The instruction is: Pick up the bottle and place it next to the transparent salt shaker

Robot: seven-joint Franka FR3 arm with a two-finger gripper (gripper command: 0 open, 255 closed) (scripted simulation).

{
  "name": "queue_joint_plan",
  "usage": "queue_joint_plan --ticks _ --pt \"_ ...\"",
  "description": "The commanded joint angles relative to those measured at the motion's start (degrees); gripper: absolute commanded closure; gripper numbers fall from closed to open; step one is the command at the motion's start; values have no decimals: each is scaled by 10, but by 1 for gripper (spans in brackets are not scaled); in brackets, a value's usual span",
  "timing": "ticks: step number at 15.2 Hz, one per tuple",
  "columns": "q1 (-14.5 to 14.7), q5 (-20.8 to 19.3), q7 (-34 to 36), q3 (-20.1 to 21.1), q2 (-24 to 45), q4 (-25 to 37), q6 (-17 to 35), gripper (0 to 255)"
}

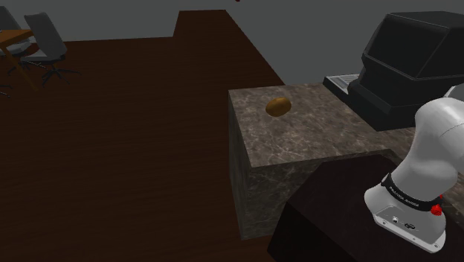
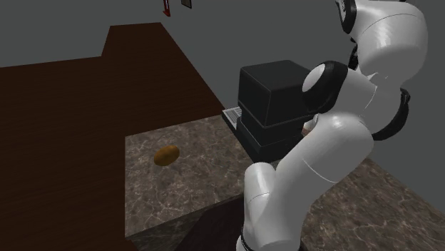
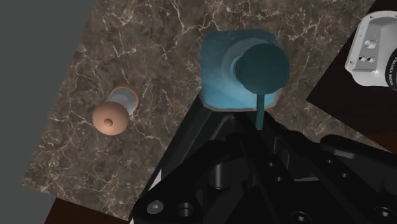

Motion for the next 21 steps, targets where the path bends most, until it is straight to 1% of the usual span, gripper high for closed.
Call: queue_joint_plan --ticks 1,2,5,7,10,15,21 --pt "72 -52 -19 -41 -49 82 -29 255" --pt "126 -85 -37 -68 -82 151 -54 255" --pt "69 -59 -24 -47 -62 71 -10 255" --pt "39 -47 -19 -36 -53 30 16 255" --pt "3 -33 -13 -23 -43 -23 50 255" --pt "-44 -18 -6 -6 -31 -96 100 255" --pt "-84 -10 1 7 -23 -168 154 255"
